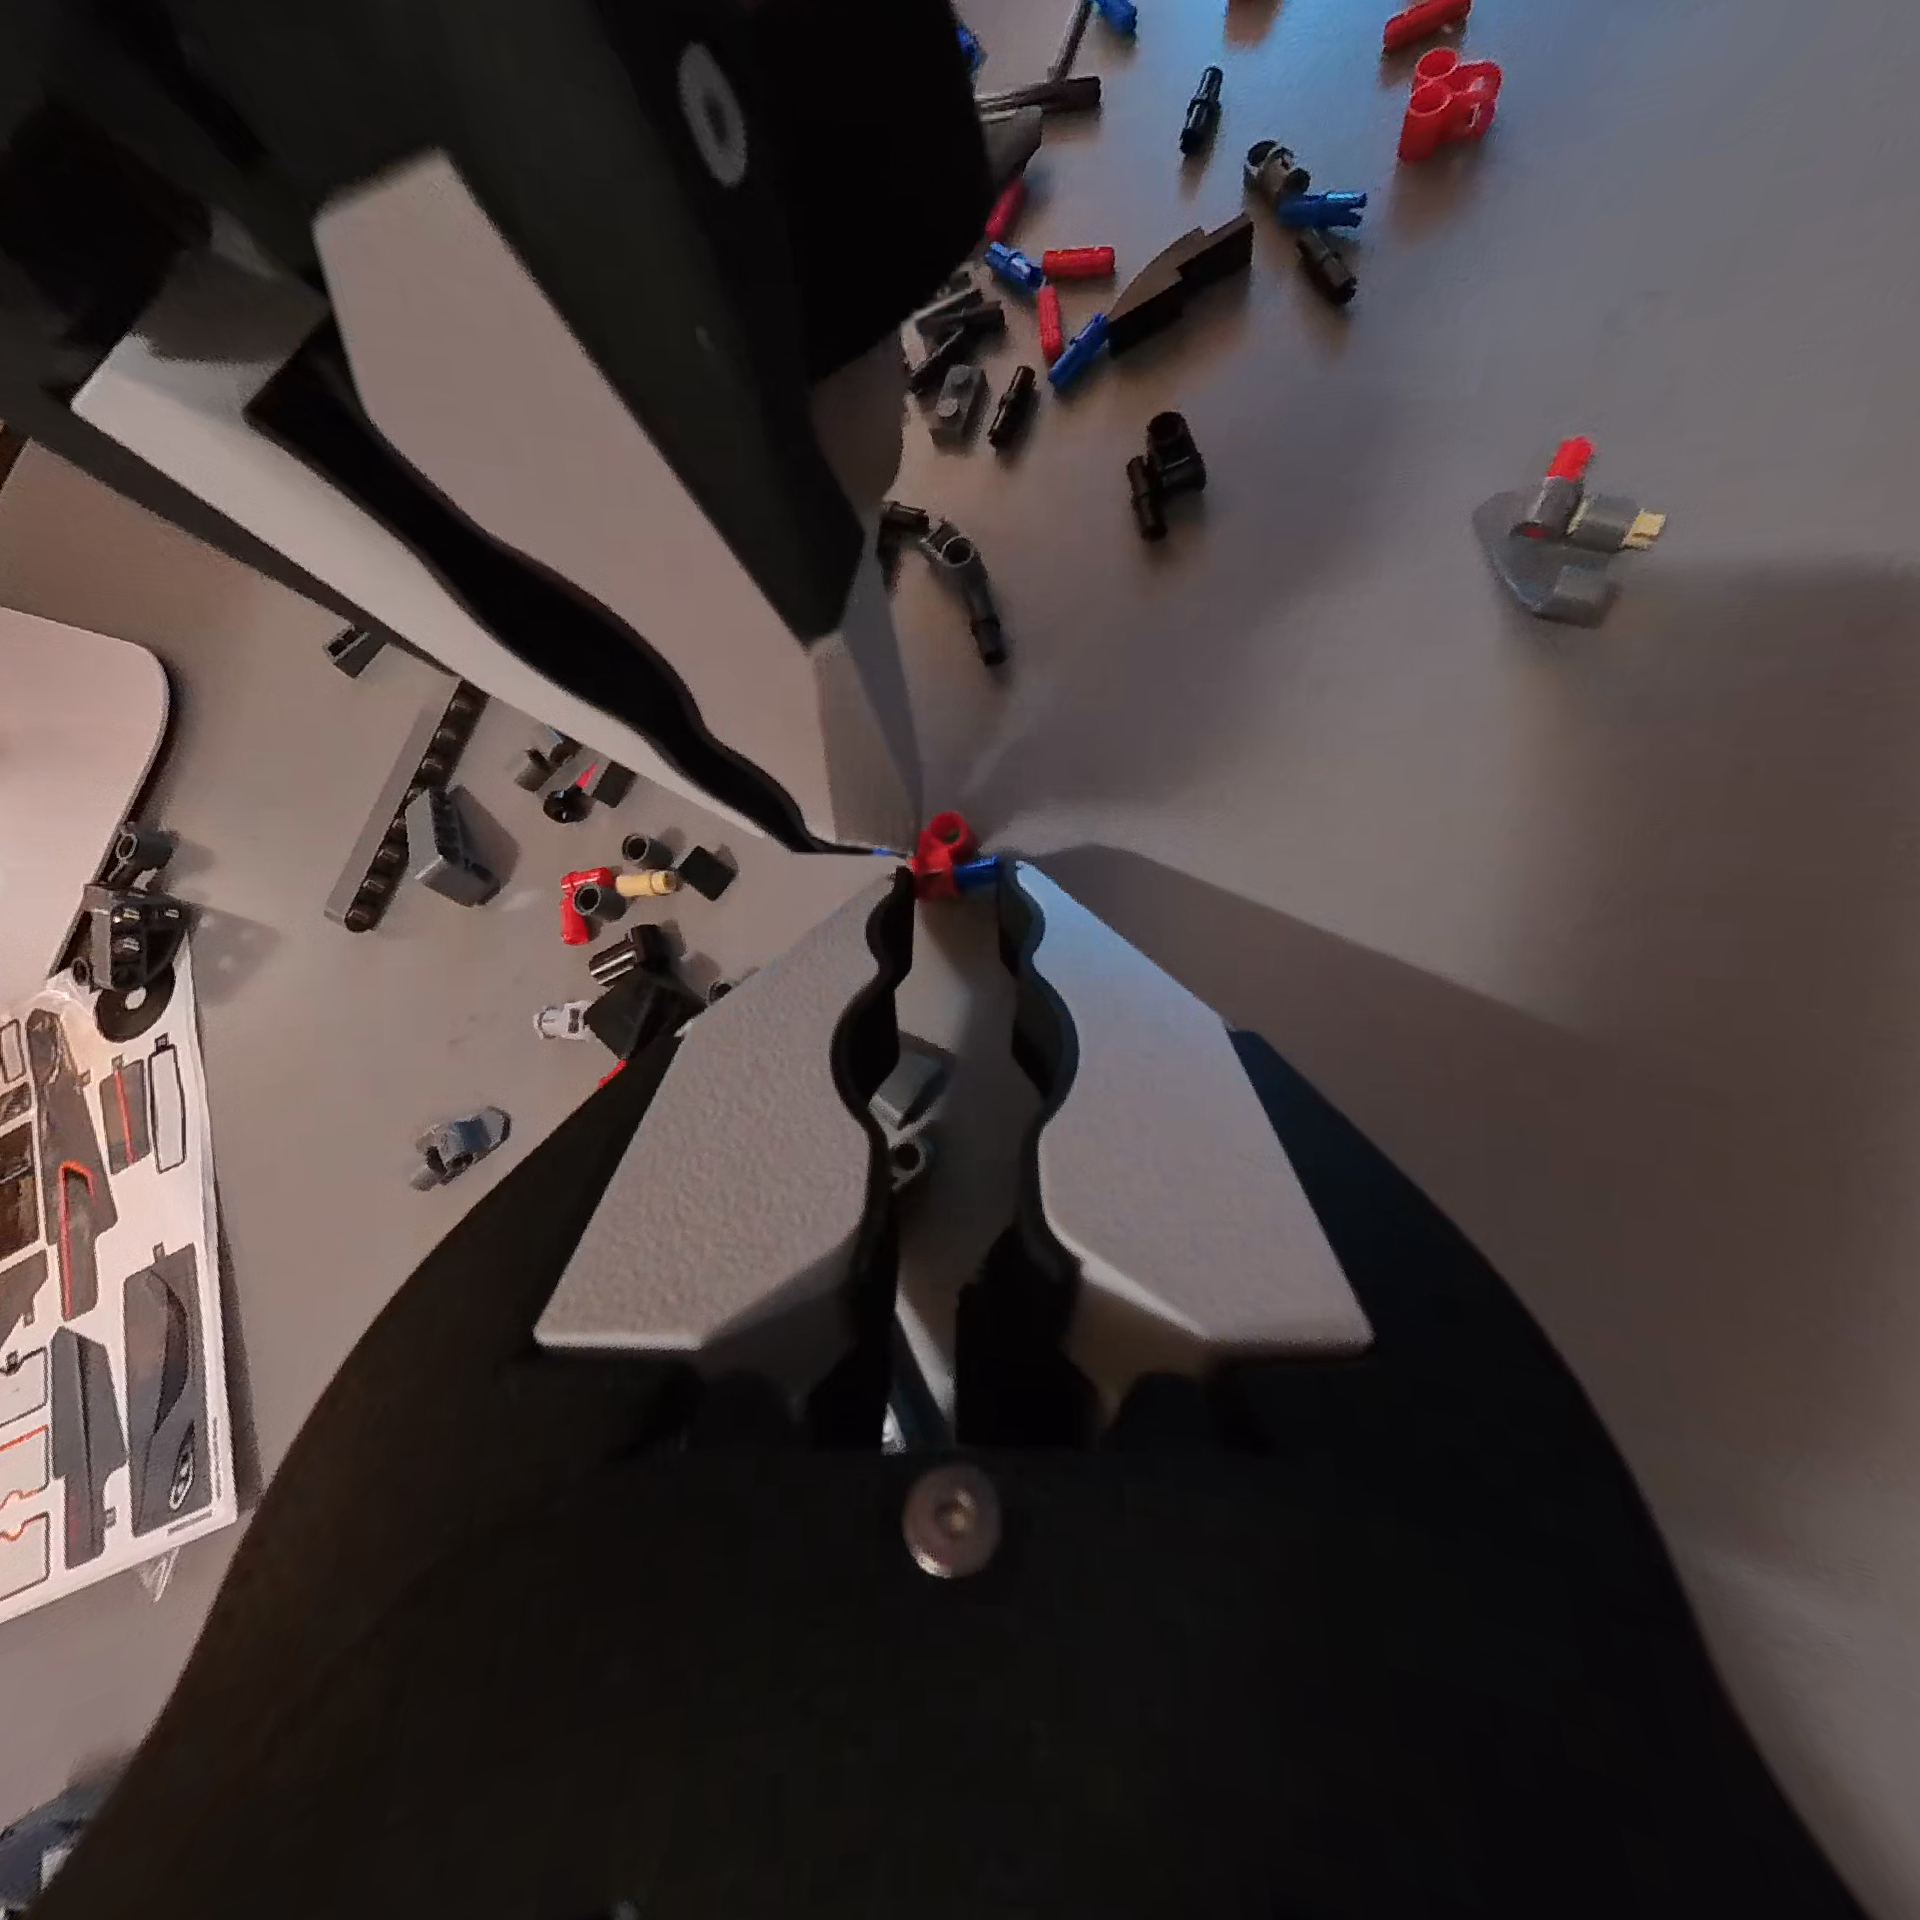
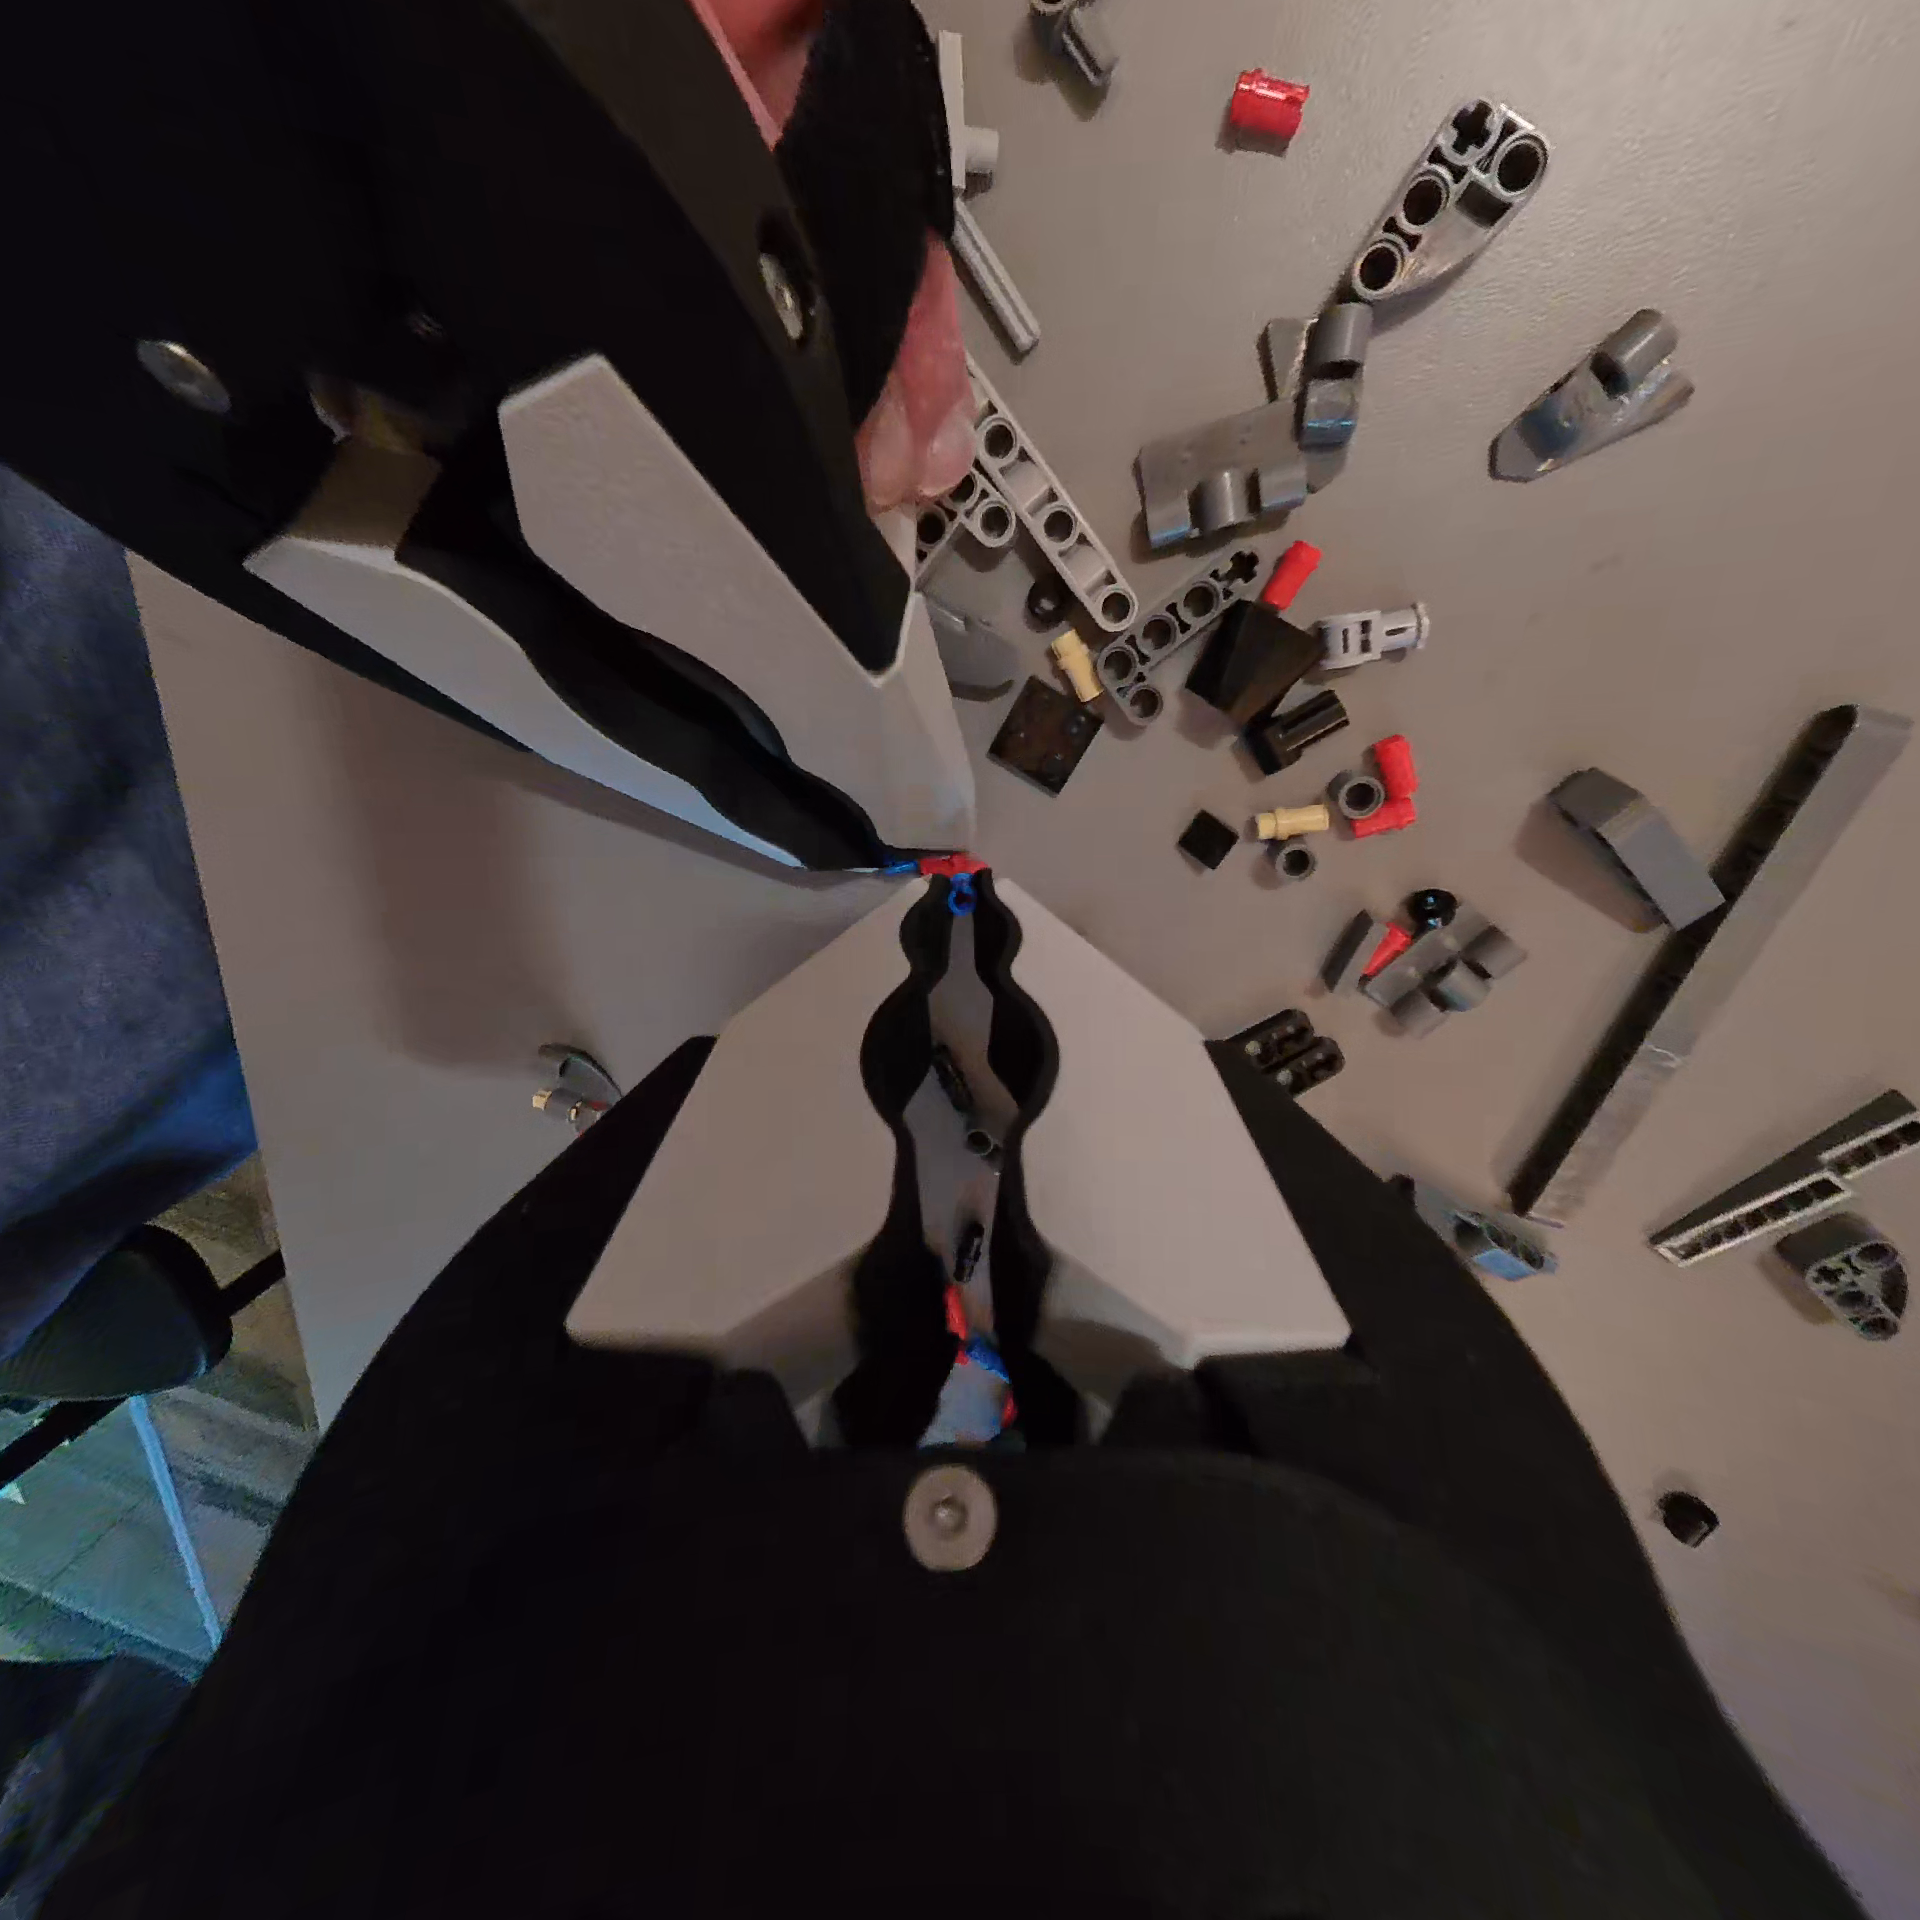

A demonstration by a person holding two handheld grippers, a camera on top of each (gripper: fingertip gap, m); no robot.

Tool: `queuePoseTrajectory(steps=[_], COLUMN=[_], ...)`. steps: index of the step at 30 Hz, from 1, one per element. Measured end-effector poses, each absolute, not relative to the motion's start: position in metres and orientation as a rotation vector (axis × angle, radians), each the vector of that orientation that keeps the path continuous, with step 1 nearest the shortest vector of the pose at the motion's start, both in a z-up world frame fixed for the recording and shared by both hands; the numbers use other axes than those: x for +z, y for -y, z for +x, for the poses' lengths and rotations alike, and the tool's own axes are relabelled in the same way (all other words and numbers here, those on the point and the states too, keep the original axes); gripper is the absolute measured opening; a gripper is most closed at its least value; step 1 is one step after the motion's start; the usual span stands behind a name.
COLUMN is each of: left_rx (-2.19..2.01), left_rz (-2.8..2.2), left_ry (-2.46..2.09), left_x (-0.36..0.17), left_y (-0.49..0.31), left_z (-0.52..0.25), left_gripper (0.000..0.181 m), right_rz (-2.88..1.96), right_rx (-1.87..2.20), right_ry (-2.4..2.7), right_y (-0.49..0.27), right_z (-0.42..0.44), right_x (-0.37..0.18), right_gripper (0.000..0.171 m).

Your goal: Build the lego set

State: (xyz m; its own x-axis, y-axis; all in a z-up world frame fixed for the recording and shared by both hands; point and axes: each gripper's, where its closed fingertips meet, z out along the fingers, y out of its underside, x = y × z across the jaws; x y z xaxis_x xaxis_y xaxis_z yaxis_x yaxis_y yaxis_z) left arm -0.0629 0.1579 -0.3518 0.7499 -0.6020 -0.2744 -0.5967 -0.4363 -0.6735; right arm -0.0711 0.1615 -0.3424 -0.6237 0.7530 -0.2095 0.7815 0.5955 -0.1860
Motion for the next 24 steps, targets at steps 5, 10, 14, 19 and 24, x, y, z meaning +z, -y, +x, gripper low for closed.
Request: queuePoseTrajectory(steps=[5,10,14,19,24], left_rx=[-0.016,-0.023,-0.026,-0.032,-0.030], left_rz=[-2.151,-2.152,-2.155,-2.157,-2.151], left_ry=[-0.897,-0.900,-0.899,-0.897,-0.897], left_x=[-0.3520,-0.3519,-0.3520,-0.3521,-0.3519], left_y=[-0.1591,-0.1594,-0.1597,-0.1597,-0.1596], left_z=[-0.0629,-0.0630,-0.0631,-0.0631,-0.0631], left_gripper=[0.014,0.014,0.013,0.014,0.014], right_rz=[1.270,1.263,1.256,1.216,1.237], right_rx=[-0.380,-0.332,-0.313,-0.228,-0.221], right_ry=[-2.727,-2.762,-2.774,-2.853,-2.897], right_y=[-0.1606,-0.1657,-0.1659,-0.1659,-0.1664], right_z=[-0.0699,-0.0700,-0.0697,-0.0698,-0.0687], right_x=[-0.3427,-0.3430,-0.3448,-0.3455,-0.3490], right_gripper=[0.002,0.002,0.002,0.002,0.002])
